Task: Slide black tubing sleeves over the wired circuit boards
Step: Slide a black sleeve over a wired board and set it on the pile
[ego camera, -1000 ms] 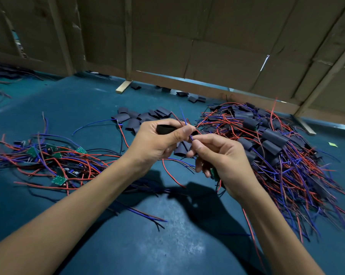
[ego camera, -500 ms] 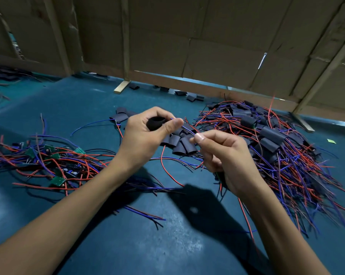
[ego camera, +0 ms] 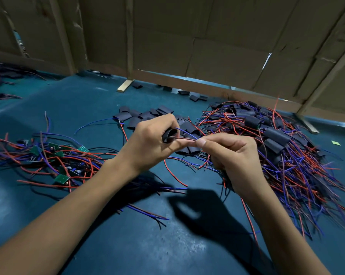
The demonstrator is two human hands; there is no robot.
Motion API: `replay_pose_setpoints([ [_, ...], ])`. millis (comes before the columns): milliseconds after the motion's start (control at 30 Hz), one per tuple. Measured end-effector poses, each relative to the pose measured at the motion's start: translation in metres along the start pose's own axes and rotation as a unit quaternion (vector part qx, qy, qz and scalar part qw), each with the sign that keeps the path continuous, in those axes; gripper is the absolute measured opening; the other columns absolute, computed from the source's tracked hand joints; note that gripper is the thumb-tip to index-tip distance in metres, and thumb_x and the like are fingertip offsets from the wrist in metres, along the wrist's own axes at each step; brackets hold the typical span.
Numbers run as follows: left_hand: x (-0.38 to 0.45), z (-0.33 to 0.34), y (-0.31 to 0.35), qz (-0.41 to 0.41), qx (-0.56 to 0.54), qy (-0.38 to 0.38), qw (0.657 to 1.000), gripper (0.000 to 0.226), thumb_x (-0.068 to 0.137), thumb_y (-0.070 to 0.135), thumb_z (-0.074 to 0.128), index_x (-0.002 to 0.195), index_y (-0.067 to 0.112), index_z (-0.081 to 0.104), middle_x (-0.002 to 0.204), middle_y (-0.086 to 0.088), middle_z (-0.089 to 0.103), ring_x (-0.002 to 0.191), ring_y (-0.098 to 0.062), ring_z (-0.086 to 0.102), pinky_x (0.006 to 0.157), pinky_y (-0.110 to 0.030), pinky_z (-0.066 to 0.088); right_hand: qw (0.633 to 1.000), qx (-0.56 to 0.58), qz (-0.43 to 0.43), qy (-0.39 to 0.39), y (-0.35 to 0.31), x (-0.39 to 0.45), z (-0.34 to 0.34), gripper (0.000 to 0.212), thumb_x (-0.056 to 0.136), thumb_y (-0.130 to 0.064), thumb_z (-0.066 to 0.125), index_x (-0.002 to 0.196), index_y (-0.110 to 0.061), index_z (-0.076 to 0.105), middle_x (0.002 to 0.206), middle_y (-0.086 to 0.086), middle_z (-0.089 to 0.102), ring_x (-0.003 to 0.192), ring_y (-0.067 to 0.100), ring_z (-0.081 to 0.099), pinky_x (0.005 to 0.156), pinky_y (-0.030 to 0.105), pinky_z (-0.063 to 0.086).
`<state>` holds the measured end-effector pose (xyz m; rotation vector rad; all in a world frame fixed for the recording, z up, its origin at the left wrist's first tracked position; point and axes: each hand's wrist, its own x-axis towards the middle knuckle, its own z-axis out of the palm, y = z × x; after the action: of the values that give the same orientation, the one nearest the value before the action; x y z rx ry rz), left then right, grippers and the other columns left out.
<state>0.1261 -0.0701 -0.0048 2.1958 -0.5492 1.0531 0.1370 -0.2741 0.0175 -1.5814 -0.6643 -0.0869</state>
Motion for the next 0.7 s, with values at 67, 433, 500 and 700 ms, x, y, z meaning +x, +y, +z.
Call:
replay_pose_setpoints([
  [67, -0.0003, -0.0006, -0.0011, -0.012, 0.006, 0.006, 1.0, 0.033, 0.084, 0.028, 0.082, 0.076, 0.008, 0.058, 0.067, 0.014, 0.045, 0.058, -0.005, 0.038, 0.059, -0.007, 0.03, 1.0, -0.009, -0.009, -0.004, -0.0021, 0.0, 0.0015, 0.01, 0.085, -0.007, 0.073, 0.079, -0.013, 0.078, 0.047, -0.015, 0.054, 0.047, -0.002, 0.041, 0.051, 0.008, 0.031],
  [433, -0.0018, -0.0021, -0.0007, 0.002, 0.037, -0.035, 0.999, 0.039, 0.089, 0.042, 0.072, 0.08, 0.006, 0.058, 0.07, 0.004, 0.055, 0.06, -0.014, 0.045, 0.056, -0.026, 0.039, 0.999, -0.017, -0.025, -0.023, -0.0023, -0.0016, 0.003, 0.012, 0.088, 0.0, 0.071, 0.086, -0.01, 0.077, 0.048, -0.016, 0.056, 0.045, -0.003, 0.045, 0.051, 0.004, 0.031],
  [500, -0.0026, -0.0027, -0.0007, 0.027, 0.063, -0.054, 0.996, 0.038, 0.09, 0.039, 0.072, 0.081, 0.004, 0.058, 0.07, 0.002, 0.053, 0.06, -0.019, 0.046, 0.054, -0.032, 0.041, 0.999, -0.011, -0.027, -0.029, -0.002, -0.002, 0.003, 0.014, 0.088, 0.0, 0.07, 0.087, -0.011, 0.077, 0.048, -0.017, 0.057, 0.046, -0.003, 0.047, 0.051, 0.004, 0.032],
  [700, -0.0039, -0.0011, -0.0022, 0.039, 0.058, -0.045, 0.997, 0.033, 0.093, 0.03, 0.073, 0.081, 0.003, 0.059, 0.071, -0.004, 0.053, 0.061, -0.021, 0.044, 0.055, -0.036, 0.041, 0.999, 0.008, 0.027, -0.028, 0.0004, -0.0015, 0.001, 0.012, 0.077, -0.025, 0.074, 0.075, -0.014, 0.08, 0.043, -0.01, 0.048, 0.041, 0.005, 0.033, 0.043, 0.014, 0.027],
])
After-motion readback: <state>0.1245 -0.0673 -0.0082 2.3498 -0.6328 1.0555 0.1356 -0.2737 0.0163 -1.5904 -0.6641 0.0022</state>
